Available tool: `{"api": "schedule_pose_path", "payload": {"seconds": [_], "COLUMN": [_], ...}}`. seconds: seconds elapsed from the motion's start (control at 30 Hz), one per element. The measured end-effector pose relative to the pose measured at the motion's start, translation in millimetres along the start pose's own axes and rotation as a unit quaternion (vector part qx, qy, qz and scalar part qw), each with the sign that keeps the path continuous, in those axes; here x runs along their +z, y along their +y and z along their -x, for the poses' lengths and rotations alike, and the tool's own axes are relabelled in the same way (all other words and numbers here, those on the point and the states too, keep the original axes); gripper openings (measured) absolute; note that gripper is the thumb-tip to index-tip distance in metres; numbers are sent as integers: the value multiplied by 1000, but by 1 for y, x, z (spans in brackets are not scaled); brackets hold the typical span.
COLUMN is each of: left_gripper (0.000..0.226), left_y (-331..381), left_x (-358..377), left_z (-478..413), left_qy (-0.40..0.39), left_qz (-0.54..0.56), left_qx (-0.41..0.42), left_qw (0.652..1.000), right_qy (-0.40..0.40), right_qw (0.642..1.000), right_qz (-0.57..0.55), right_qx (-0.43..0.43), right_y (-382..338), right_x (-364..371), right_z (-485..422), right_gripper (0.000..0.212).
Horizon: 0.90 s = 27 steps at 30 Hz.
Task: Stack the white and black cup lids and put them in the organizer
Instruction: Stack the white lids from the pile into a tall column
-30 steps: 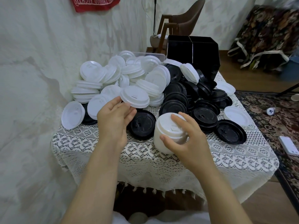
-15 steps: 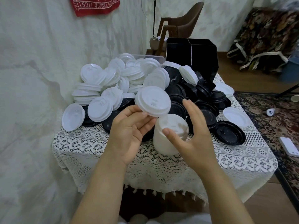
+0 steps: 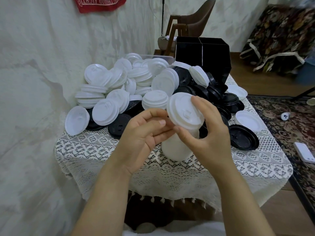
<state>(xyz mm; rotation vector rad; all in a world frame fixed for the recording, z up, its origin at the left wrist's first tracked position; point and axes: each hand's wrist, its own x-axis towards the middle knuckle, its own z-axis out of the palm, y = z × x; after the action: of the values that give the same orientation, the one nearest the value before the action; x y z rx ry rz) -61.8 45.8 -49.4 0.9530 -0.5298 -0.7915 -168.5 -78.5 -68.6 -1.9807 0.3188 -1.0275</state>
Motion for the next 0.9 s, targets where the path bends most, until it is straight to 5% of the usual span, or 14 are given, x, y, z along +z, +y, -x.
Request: {"api": "schedule_pose_path", "payload": {"seconds": [0.27, 0.9], "left_gripper": [23, 40], "left_y": [1, -13], "left_x": [-6, -5], "left_z": [-3, -4], "left_qy": [117, 30], "left_qz": [-60, -296], "left_qx": [16, -26], "left_qw": [991, 954], "right_qy": [-119, -177], "right_qw": [988, 976], "right_qz": [12, 16], "right_qx": [94, 126], "right_y": [10, 20], "right_x": [-11, -9], "right_z": [3, 7], "right_gripper": [62, 61]}}
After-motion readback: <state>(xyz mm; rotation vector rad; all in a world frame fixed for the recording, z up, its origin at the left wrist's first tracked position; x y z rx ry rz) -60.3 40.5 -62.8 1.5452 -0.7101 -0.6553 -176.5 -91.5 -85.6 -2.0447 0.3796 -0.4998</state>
